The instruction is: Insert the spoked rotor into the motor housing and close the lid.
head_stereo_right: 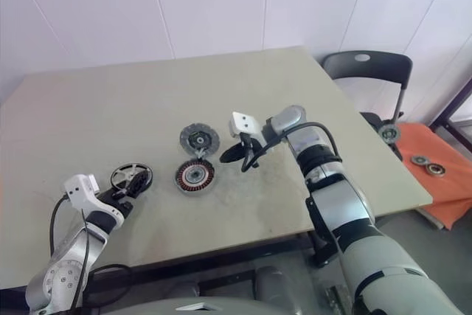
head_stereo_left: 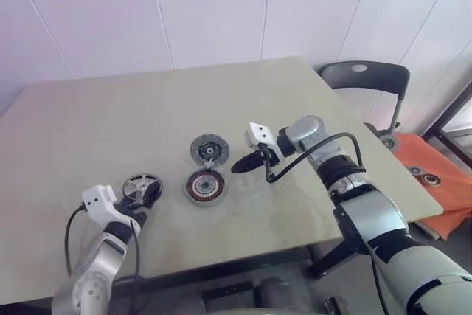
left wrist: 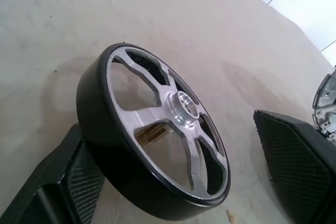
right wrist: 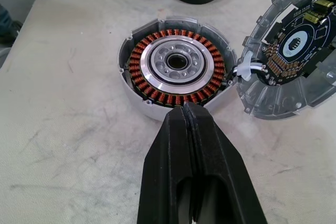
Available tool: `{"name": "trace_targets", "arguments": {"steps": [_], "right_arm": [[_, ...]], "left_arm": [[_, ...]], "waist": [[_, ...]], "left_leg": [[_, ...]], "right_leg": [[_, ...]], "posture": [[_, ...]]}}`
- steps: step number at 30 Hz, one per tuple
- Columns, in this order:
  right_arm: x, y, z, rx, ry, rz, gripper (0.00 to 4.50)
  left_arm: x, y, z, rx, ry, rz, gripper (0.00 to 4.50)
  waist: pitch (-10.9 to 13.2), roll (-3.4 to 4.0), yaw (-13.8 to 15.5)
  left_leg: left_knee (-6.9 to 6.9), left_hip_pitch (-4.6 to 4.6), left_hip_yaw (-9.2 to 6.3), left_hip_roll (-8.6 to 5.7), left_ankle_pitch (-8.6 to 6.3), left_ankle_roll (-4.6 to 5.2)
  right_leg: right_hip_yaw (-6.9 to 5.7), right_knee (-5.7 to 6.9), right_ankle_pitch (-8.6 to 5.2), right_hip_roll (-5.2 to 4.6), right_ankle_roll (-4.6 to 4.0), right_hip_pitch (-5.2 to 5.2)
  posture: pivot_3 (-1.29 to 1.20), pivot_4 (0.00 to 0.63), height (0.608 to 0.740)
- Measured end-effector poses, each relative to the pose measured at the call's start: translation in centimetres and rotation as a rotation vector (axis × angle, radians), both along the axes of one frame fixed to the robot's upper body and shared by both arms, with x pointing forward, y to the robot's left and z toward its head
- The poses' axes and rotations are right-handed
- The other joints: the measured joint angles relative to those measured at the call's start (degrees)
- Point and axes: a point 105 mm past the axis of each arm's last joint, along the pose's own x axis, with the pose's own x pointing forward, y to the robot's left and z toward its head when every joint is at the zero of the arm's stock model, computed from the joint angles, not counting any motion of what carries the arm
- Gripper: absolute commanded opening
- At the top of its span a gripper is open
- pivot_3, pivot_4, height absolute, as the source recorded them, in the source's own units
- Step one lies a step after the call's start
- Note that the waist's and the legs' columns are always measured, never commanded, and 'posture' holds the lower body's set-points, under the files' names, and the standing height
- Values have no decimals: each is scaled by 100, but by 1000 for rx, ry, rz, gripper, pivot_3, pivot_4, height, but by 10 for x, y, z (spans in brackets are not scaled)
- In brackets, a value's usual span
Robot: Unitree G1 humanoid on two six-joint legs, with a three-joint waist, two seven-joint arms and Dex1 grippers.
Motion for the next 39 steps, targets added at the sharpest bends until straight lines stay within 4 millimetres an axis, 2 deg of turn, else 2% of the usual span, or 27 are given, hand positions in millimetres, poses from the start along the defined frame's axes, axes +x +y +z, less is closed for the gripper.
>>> {"name": "trace_targets", "arguments": {"steps": [4, 7, 11, 25, 30, 39], "right_arm": [[0, 0, 0, -1, -1, -2, 21], [0, -1, -1, -1, 0, -5, 0], [0, -2, -2, -2, 2, -11, 0], [0, -2, -3, -6, 3, -13, 0], [0, -3, -4, -10, 1, -14, 0], [1, -3, -4, -12, -1, -20, 0]], "left_arm": [[1, -1, 0, 2, -1, -4, 4500], [1, -1, -1, 7, 2, -5, 3917], [-1, 0, -3, 14, 14, -4, 2614], [-2, 0, -5, 0, 25, -11, 2614], [0, 0, -1, -12, 9, -8, 1551], [0, 0, 0, -14, 11, -5, 1557]], "waist": [[0, 0, 41], [0, 0, 45], [0, 0, 47], [0, 0, 48], [0, -1, 49], [0, -1, 48]], "left_leg": [[0, -1, 0, 0, 0, 0], [-1, -2, 0, 0, 0, 0], [-1, -5, 0, 0, 0, 0], [-2, -6, 0, 0, 0, 0], [-3, -5, 0, 0, 0, 0], [-3, -5, 1, 0, 0, 0]], "right_leg": [[0, 0, 0, 0, 0, -1], [0, 0, 0, 0, 0, -2], [0, -1, 0, 0, 0, -4], [0, -5, 0, -1, 0, -4], [0, -5, 0, -1, 0, -4], [0, -4, 0, -1, 0, -4]], "posture": [[0, 0, 740], [0, 0, 740], [0, 0, 740], [0, 0, 740], [0, 0, 740], [0, 0, 740]]}}
